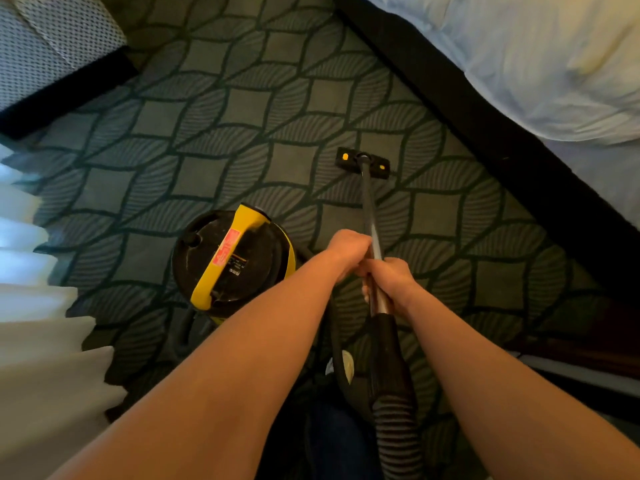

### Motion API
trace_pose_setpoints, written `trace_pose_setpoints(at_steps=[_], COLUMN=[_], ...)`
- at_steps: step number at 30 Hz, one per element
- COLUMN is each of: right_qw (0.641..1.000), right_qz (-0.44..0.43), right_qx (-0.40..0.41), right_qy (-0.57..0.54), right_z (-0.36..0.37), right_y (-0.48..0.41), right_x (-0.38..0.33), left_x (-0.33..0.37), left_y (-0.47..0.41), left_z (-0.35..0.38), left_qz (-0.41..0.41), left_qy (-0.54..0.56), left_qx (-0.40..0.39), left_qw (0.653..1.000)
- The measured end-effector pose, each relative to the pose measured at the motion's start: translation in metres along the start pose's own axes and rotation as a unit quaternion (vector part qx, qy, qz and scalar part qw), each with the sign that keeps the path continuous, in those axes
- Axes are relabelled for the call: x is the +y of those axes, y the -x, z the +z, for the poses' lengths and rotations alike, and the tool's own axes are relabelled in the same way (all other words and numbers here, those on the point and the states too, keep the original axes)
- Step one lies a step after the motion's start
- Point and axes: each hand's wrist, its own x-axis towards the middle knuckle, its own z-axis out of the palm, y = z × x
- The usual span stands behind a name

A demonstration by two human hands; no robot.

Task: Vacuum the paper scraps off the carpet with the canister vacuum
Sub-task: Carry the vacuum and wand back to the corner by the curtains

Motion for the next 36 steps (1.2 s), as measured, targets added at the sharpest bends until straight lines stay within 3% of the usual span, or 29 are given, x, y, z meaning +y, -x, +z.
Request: trace_pose_setpoints(at_steps=[8, 15, 18, 22, 24, 25, 29, 36], right_qw=[0.992, 0.983, 0.976, 0.972, 0.969, 0.967, 0.957, 0.943], right_qz=[-0.023, 0.057, 0.101, 0.117, 0.117, 0.117, 0.127, 0.134], right_qx=[-0.051, -0.089, -0.104, -0.109, -0.109, -0.107, -0.086, -0.081], right_qy=[0.116, 0.152, 0.162, 0.173, 0.187, 0.199, 0.246, 0.295], right_z=[0.005, 0.033, 0.046, 0.066, 0.074, 0.078, 0.087, 0.099], right_y=[-0.078, -0.095, -0.090, -0.084, -0.083, -0.084, -0.086, -0.083], right_x=[-0.023, -0.049, -0.061, -0.077, -0.083, -0.085, -0.088, -0.101], left_x=[0.001, 0.004, 0.008, 0.012, 0.007, 0.003, -0.010, -0.020], left_y=[-0.067, -0.099, -0.103, -0.103, -0.106, -0.108, -0.110, -0.112], left_z=[-0.010, -0.061, -0.092, -0.133, -0.150, -0.159, -0.176, -0.183], left_qz=[-0.019, 0.055, 0.105, 0.103, 0.071, 0.059, 0.082, 0.130], left_qy=[0.036, -0.196, -0.361, -0.605, -0.670, -0.678, -0.643, -0.640], left_qx=[0.007, 0.067, 0.127, 0.133, 0.121, 0.121, 0.118, 0.128], left_qw=[0.999, 0.977, 0.918, 0.778, 0.729, 0.722, 0.752, 0.747])
